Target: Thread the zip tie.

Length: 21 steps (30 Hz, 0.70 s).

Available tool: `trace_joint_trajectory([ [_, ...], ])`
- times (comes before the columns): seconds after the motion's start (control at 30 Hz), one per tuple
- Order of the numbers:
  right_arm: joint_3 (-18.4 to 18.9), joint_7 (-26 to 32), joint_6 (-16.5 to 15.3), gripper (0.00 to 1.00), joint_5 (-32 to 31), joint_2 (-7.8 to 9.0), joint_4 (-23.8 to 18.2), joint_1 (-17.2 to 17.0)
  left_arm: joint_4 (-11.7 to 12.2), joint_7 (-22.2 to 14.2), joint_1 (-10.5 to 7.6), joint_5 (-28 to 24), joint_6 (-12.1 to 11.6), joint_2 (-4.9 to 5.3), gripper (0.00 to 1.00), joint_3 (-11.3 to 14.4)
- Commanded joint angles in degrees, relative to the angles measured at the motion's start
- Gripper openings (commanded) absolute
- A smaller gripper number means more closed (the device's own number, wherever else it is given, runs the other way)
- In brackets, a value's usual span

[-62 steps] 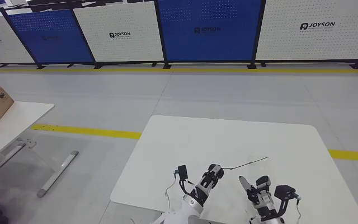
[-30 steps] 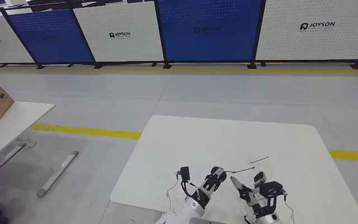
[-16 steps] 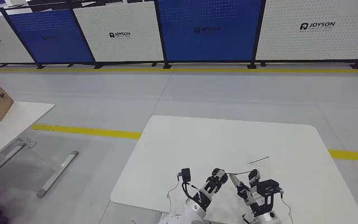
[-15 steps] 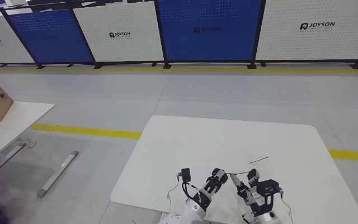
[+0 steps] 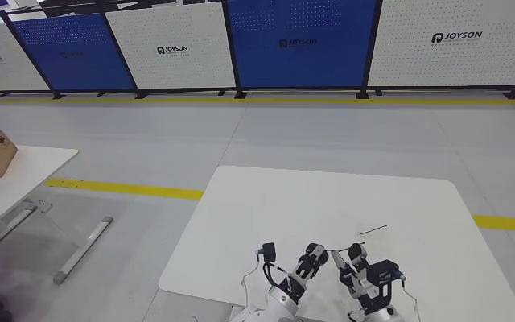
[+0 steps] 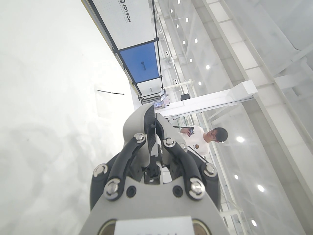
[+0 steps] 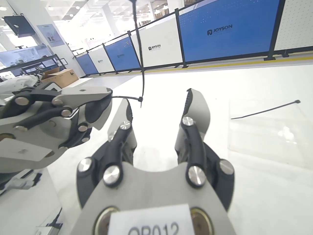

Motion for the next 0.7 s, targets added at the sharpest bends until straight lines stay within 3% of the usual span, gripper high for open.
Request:
trace_joint_trajectory([
  [0.0, -0.12, 0.07, 0.20, 0.40, -0.20, 0.01, -0.05, 0.03, 0.06, 0.09, -0.04, 0.23, 0.04, -0.03, 0.00, 0.14],
  [0.1, -0.29, 0.16, 0.54, 0.33, -0.49, 0.02, -0.14, 0.08, 0.15, 0.36, -0.07, 0.65, 0.15, -0.07, 0.00, 0.32],
  [0.43, -0.93, 0.24, 1.41, 0.27, -1.64, 0.06, -0.06, 0.16, 0.69, 0.88, -0.34, 1.27, 0.32, -0.22, 0.00, 0.79],
  [0.67, -1.24, 0.26, 1.65, 0.15, -2.04, 0.09, 0.09, 0.32, 1.32, 1.16, -0.85, 1.46, 0.43, -0.39, 0.00, 1.16],
])
